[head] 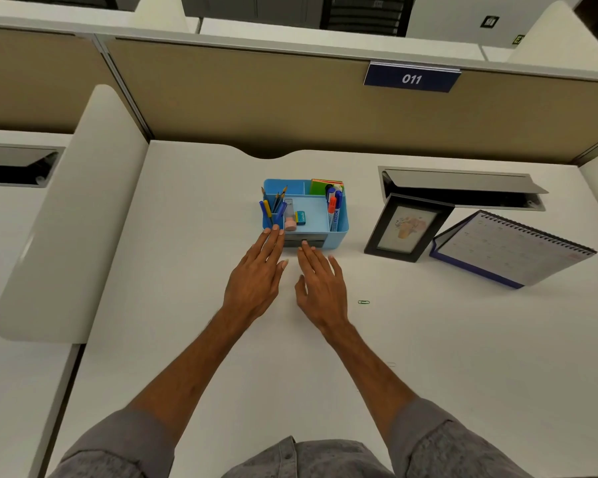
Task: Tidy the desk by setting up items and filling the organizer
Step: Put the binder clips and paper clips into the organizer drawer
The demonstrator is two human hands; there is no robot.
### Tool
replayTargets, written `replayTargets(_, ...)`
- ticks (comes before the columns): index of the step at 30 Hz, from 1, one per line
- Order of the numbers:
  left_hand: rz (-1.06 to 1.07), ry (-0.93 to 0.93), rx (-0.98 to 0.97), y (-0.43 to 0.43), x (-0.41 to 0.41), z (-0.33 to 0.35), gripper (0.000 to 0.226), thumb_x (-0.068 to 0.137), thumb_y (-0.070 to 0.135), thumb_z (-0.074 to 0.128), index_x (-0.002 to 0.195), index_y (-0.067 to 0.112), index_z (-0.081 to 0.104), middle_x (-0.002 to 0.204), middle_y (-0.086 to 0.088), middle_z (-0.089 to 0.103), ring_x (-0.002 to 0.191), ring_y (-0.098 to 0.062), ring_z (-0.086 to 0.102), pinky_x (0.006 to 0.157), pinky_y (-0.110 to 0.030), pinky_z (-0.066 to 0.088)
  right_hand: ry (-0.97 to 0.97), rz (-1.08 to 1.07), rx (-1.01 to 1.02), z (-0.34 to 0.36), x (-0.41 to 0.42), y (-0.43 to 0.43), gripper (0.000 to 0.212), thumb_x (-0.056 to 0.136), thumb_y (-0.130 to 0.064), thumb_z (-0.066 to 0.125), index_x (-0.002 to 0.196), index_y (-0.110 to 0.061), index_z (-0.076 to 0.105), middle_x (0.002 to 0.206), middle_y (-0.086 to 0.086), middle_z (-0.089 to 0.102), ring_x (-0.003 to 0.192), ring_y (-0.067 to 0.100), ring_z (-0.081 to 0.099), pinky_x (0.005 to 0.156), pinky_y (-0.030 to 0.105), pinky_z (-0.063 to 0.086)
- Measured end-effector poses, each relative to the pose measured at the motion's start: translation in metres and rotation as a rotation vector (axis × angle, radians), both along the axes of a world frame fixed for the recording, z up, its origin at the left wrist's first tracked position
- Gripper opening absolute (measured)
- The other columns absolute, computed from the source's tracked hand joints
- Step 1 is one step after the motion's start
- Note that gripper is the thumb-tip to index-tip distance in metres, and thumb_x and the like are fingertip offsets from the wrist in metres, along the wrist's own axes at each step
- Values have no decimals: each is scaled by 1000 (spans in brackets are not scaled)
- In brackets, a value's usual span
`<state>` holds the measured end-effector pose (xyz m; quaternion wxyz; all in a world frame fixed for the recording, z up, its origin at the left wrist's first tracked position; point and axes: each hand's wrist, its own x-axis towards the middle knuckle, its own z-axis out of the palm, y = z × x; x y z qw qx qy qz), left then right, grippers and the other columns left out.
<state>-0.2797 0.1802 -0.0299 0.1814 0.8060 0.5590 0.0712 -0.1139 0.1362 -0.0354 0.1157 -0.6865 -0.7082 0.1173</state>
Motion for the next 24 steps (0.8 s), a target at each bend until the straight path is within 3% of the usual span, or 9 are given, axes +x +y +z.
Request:
replayTargets(5, -5, 5, 29, 2, 0, -1, 67, 113, 43, 28, 167, 17, -1, 175, 2, -4, 162, -15, -3, 129, -34, 24, -37, -91, -189, -5, 0, 2, 71, 100, -32, 61, 162, -27, 25, 162, 8, 38, 148, 26, 38, 121, 46, 31)
replayTargets(9, -12, 10, 55, 1, 0, -2, 67, 113, 39, 32, 167, 16, 1, 176, 1, -2, 162, -16, -1, 128, -34, 28, -82, -116, -181, -3, 3, 12, 79, 99, -33, 63, 163, -29, 17, 154, 8, 42, 139, 24, 43, 114, 43, 40)
replayTargets(20, -25, -20, 73, 0, -2, -6, 66, 113, 28, 37, 167, 14, 3, 175, -1, -2, 162, -17, -2, 129, -35, 25, -126, -129, -267, -4, 0, 26, 80, 100, -34, 63, 164, -30, 15, 163, 11, 31, 149, 29, 33, 119, 51, 35)
replayTargets(24, -39, -17, 90, 0, -2, -7, 75, 107, 13, 48, 167, 13, 3, 175, -2, -1, 162, -19, -1, 129, -37, 28, -122, -132, -255, -4, 2, 25, 81, 99, -31, 64, 164, -30, 16, 161, 11, 34, 147, 28, 35, 118, 50, 37)
